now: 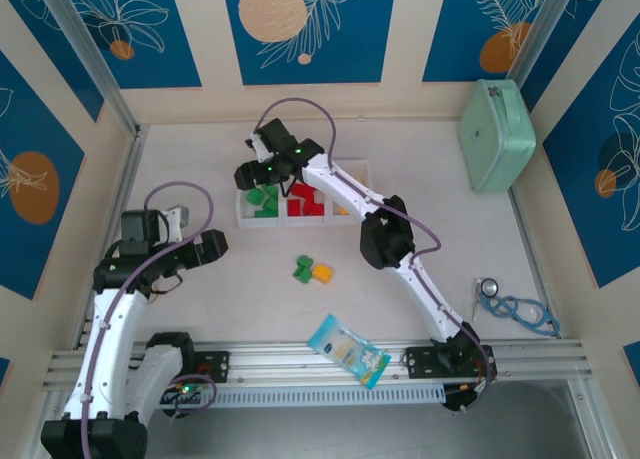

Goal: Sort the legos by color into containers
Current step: Place the lego in the container, then pick up the lego from the bottom-center of the table.

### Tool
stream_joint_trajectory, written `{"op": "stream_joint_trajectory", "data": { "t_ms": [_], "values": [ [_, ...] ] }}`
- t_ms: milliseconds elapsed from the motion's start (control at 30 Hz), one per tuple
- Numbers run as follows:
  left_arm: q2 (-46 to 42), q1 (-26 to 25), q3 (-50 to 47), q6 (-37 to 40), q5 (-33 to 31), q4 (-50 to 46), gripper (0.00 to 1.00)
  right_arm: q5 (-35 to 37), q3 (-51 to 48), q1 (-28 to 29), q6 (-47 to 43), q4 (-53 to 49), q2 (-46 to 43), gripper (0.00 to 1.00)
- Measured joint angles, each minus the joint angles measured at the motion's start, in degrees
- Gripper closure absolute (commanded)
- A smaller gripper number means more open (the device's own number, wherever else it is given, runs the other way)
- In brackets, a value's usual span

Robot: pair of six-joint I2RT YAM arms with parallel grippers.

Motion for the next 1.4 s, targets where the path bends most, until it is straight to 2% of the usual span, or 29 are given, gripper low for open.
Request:
{"op": "stream_joint_trajectory", "data": {
  "t_ms": [200, 233, 400, 500, 700, 900, 1133, 1400],
  "values": [
    [0.0, 0.0, 0.0, 0.0, 0.0, 0.0, 0.01, 0.1, -4.1, 0.5, -0.1, -0.9, -4.3, 0.06],
    [0.0, 0.0, 0.0, 0.0, 0.0, 0.0, 0.01, 0.1, -4.8, 0.6, 0.0, -1.2, -5.5, 0.0],
    [0.0, 0.0, 0.0, 0.0, 0.0, 0.0, 0.01, 1.6, -7.2, 1.0, -0.6, -2.6, -11.9, 0.01],
    [0.0, 0.0, 0.0, 0.0, 0.0, 0.0, 0.01, 3.3, -12.7, 1.6, -2.2, -2.0, -17.6, 0.01],
    [0.0, 0.0, 0.0, 0.0, 0.0, 0.0, 0.01, 7.2, -35.6, 3.9, -8.3, 3.8, -32.5, 0.0],
    [0.0, 0.0, 0.0, 0.0, 0.0, 0.0, 0.01, 12.4, -55.1, 6.6, -10.3, 5.8, -43.3, 0.06],
    [0.4, 0.0, 0.0, 0.0, 0.1, 0.0, 0.01, 17.9, -62.4, 11.6, -8.5, 1.6, -48.6, 0.08],
    [0.5, 0.0, 0.0, 0.0, 0.3, 0.0, 0.01, 18.2, -72.4, 15.4, -13.6, -2.3, -50.9, 0.08]
  ]
}}
